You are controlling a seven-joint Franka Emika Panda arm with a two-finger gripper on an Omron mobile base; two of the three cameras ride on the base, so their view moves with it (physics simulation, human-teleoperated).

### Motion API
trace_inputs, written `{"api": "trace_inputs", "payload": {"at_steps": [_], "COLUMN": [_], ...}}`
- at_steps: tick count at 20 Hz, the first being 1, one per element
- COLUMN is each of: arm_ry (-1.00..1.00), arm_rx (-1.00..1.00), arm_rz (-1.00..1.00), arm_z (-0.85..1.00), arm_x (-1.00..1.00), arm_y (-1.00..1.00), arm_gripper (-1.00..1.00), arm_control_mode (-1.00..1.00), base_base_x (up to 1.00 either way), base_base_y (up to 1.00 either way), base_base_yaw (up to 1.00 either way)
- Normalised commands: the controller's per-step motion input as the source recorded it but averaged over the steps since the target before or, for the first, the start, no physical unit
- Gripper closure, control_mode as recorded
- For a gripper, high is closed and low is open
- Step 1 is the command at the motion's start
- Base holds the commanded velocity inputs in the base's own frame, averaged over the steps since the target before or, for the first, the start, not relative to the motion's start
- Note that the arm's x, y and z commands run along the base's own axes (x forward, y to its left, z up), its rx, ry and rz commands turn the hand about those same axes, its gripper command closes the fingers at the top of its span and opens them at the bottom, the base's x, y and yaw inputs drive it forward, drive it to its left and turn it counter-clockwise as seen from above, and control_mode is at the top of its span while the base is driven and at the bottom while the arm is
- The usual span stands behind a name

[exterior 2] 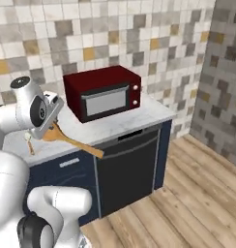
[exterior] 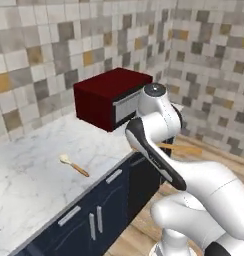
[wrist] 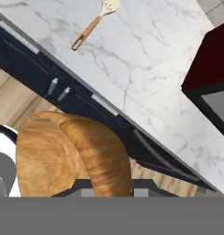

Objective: Organize the utensils by type. Pick up the wooden spoons from the counter and place them in the open cabinet. Then pick up the metallic utensils from the counter and place them in the open drawer.

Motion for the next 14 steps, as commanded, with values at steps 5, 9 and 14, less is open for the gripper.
{"api": "trace_inputs", "payload": {"at_steps": [5,9,14], "arm_ry": [0.0,0.0,0.0], "arm_rx": [0.0,0.0,0.0], "arm_rz": [0.0,0.0,0.0], "arm_z": [0.0,0.0,0.0], "arm_x": [0.0,0.0,0.0], "arm_y": [0.0,0.0,0.0], "arm_gripper": [1.0,1.0,1.0], "arm_control_mode": [1.0,1.0,1.0], "base_base_x": [0.0,0.0,0.0], "base_base_y": [-0.02,-0.17,-0.19], "base_base_yaw": [-1.0,-1.0,-1.0]}}
